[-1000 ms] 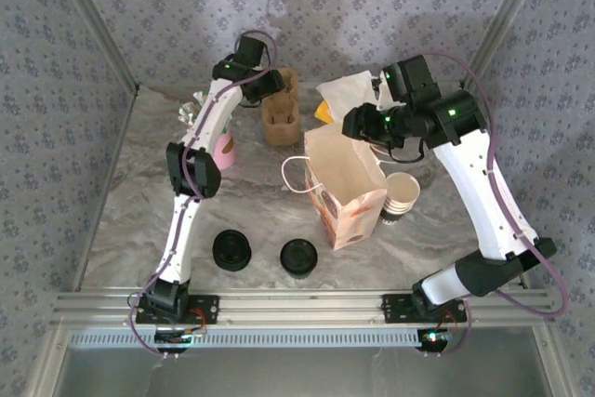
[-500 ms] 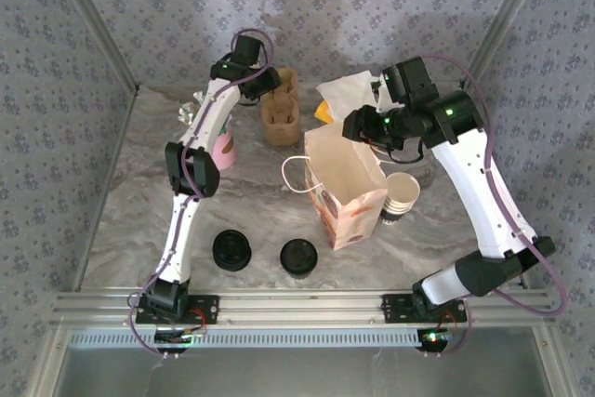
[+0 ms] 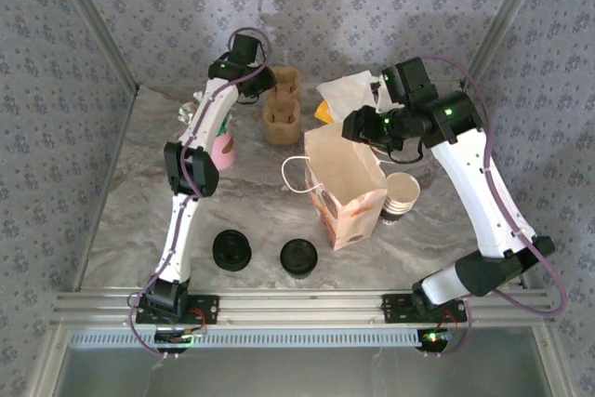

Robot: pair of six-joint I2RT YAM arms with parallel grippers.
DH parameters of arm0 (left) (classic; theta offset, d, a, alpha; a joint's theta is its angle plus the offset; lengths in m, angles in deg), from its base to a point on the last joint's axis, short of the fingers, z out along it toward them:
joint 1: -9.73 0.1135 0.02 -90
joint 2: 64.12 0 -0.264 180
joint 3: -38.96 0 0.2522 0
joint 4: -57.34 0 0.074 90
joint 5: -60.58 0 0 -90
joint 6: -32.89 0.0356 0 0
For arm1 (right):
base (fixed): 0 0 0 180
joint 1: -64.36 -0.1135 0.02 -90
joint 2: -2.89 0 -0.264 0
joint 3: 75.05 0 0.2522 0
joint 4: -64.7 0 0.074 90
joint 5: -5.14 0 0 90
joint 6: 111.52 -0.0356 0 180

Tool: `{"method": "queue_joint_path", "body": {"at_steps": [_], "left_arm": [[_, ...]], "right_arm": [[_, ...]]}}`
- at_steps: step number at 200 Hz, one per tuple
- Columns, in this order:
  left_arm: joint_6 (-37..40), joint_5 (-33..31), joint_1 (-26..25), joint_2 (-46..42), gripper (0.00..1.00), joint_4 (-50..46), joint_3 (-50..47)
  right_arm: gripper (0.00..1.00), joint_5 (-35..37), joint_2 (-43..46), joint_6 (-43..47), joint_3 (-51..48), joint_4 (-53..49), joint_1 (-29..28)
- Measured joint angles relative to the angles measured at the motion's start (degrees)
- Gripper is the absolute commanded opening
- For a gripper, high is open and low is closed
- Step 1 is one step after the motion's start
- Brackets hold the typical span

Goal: Pack the takeout coffee

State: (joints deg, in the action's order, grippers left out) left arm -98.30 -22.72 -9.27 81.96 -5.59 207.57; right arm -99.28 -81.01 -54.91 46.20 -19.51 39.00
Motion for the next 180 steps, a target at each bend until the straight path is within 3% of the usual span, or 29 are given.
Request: {"method": "queue_joint_path", "body": {"at_steps": [58,85,119,180], "left_arm": [[0.0,0.0,0.0,0.0,0.23,0.2,0.2],[0.0,0.0,0.0,0.0,0.33,0.2,0.2],[-0.3,0.2,0.0,0.0,0.33,0.6,0.2],[-0.3,0.2,0.0,0.0,0.21,1.3,0.2]], "right_arm": [[0.49,0.0,0.0,0.0,0.0,0.0,0.0],[0.49,0.0,0.0,0.0,0.0,0.0,0.0],[0.49,0.0,0.0,0.0,0.0,0.0,0.1],[0.49,0.0,0.0,0.0,0.0,0.0,0.1]]}}
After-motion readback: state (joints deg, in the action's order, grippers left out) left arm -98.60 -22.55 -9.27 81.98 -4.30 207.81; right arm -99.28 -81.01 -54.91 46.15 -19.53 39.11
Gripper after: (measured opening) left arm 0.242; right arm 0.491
